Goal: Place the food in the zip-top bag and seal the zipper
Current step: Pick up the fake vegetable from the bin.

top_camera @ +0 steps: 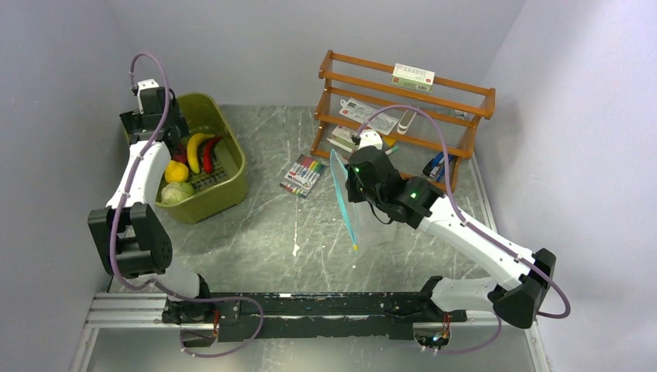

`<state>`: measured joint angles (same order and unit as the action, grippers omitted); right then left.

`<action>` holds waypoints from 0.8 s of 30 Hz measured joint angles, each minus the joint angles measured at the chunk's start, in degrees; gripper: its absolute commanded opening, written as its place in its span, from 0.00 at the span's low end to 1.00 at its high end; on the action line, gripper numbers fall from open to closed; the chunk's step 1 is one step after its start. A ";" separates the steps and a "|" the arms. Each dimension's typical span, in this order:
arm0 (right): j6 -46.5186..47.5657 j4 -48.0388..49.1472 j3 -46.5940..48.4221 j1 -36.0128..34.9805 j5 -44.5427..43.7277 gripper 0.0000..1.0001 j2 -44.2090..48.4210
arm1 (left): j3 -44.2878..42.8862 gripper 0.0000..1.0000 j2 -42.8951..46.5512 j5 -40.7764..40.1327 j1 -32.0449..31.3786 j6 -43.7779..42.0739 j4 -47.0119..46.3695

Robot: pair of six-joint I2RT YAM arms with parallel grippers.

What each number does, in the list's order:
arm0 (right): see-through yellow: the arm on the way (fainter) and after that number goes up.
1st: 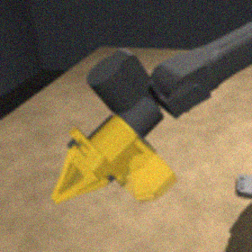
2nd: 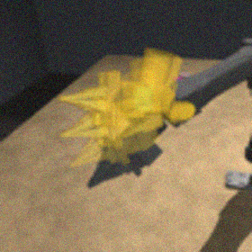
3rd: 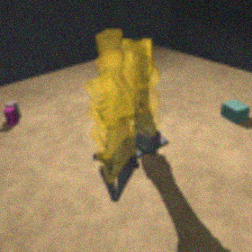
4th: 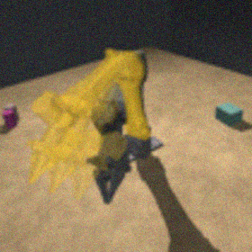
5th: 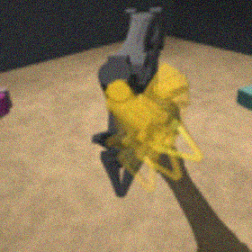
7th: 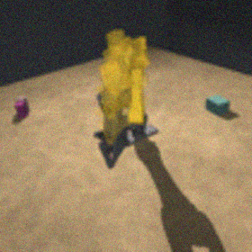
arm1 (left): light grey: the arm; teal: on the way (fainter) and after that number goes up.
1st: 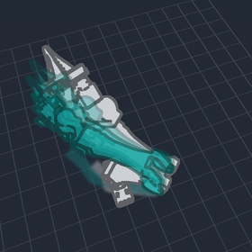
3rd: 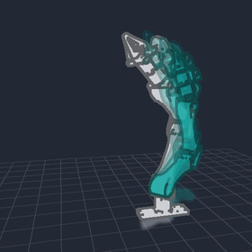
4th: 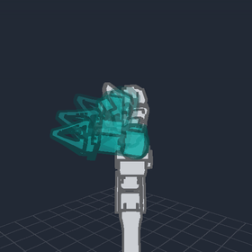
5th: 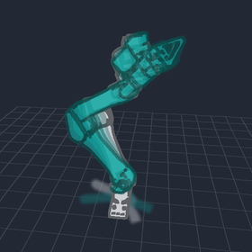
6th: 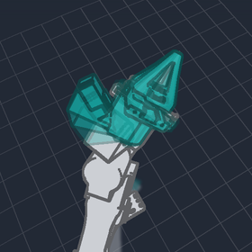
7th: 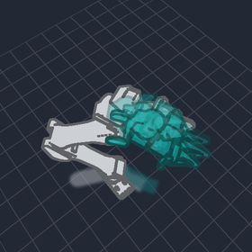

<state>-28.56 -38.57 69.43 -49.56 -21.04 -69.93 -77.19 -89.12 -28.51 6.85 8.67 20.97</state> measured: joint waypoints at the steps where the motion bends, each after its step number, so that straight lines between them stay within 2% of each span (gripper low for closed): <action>1: 0.04 0.74 -0.31 0.00 0.20 0.00 0.48 | 0.00 0.92 -0.74 -0.39 0.35 -0.15 -0.50; 7: 0.87 3.56 -3.10 0.00 1.16 0.00 2.25 | -0.52 0.86 -6.84 -1.46 1.05 -0.96 -3.23; 14: 3.43 4.87 -3.21 0.09 1.18 0.00 2.25 | -3.34 0.75 -13.55 -2.16 1.55 -1.60 -6.34; 24: 4.66 6.67 -3.21 0.22 2.27 0.00 2.16 | -5.70 0.83 -20.68 -2.38 5.29 -2.73 -10.56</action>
<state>-23.90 -31.90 66.22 -49.34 -18.76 -67.77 -82.89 -109.80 -30.89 12.14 5.93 10.41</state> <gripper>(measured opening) 0.009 0.804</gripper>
